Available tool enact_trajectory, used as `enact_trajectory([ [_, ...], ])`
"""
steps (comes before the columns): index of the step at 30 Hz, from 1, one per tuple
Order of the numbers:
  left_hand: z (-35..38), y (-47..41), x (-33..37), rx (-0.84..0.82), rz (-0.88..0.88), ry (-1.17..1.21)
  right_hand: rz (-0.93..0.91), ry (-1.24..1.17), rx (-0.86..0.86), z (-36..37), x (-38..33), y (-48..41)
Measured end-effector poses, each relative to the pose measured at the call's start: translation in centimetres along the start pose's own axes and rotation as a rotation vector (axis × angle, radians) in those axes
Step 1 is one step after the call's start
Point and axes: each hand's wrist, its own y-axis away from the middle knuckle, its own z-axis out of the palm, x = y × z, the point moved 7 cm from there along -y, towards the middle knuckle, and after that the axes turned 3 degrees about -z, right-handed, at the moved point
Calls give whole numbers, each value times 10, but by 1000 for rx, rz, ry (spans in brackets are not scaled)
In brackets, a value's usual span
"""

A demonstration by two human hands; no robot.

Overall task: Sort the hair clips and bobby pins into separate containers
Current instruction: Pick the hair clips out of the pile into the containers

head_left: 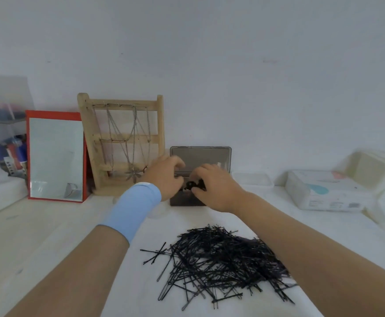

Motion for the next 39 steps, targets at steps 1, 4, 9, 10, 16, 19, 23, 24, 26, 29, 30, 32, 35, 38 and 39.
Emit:
enact_trajectory([
  [1,8,-5,17,-16,42,6,32,26,-9,-6,17,9],
  [4,34,-19,60,-93,123,-3,171,155,-20,-20,69,35],
  [9,75,-40,114,-244,164,-104,359,201,-137,-33,150,70],
  [10,81,-43,119,-267,156,-124,360,198,-156,-32,158,74],
  [16,113,-61,141,-359,185,-290,256,282,-78,-26,166,72],
  [19,126,-66,144,-371,213,-364,204,240,-72,-20,160,65],
  [23,133,-73,149,-331,230,-381,135,355,-126,-16,152,61],
  [24,134,-74,151,-316,239,-386,122,389,-138,-16,150,60],
  [26,135,-75,153,-278,255,-399,96,433,-169,-15,145,59],
  [29,136,-75,152,-264,249,-376,69,479,-218,-13,141,57],
  [30,136,-75,153,-263,249,-367,61,488,-228,-13,139,56],
  [32,136,-75,153,-253,259,-362,55,505,-263,-14,137,54],
  [35,135,-75,154,-218,282,-361,26,544,-270,-18,136,50],
  [38,138,-75,154,-195,300,-355,-15,568,-296,-15,136,50],
  [39,138,-75,153,-192,302,-348,-22,558,-319,-14,136,51],
])
